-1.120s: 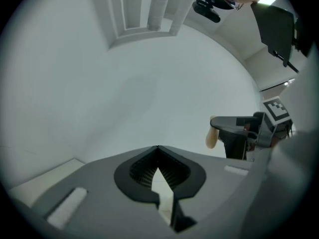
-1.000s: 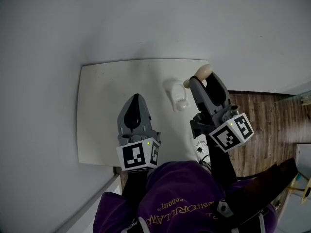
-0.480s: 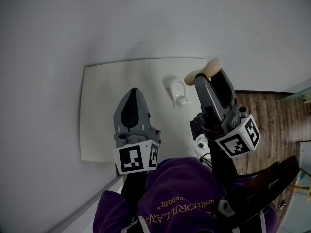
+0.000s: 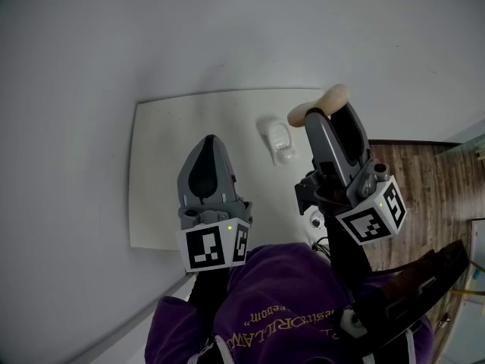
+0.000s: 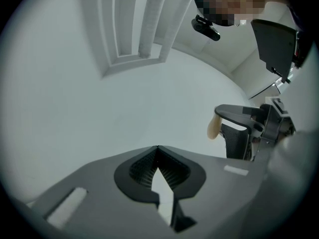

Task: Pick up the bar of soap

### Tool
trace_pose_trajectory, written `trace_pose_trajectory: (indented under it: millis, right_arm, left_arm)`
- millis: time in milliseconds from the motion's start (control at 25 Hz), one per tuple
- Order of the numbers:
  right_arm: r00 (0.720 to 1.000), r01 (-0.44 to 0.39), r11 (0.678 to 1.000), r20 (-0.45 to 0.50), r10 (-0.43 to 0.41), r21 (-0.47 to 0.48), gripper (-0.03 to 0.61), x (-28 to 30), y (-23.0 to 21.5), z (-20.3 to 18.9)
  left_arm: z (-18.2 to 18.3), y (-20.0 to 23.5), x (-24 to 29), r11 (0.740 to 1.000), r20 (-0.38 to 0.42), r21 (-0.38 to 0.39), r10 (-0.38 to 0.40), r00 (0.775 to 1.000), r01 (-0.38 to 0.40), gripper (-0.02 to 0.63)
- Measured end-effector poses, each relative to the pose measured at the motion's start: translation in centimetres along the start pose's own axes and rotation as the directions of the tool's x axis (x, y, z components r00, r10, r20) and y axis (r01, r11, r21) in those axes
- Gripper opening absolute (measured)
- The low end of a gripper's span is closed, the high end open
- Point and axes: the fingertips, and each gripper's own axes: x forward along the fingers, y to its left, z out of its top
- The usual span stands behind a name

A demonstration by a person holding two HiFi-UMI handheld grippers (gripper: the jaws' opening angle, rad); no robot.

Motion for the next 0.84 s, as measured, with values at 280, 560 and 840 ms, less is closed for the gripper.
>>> trace_pose_trajectory:
  millis: [280, 560, 840]
  right_arm:
    - [1.0, -0.016, 1.0, 0.005, 0.016, -0.017, 0.268, -0.15, 0.67, 0.2]
    - [1.0, -0.012, 1.0, 0.001, 0.012, -0.02, 0.268, 0.07, 0.36, 0.35]
    - [1.0, -0.014, 1.0, -0.008, 0.014, -0.022, 0.268, 0.06, 0.25, -0.05]
  left_arm:
    - [0.43, -0.13, -0.32, 1.0, 0.012, 0.005, -0.004, 1.0, 0.004, 0.008]
    - [0.35, -0.32, -0.06, 1.0, 0.009, -0.007, -0.006, 1.0, 0.007, 0.008]
    - [0.4, -0.82, 0.2, 1.0, 0.016, -0.009, -0.021, 1.0, 0.021, 0.008]
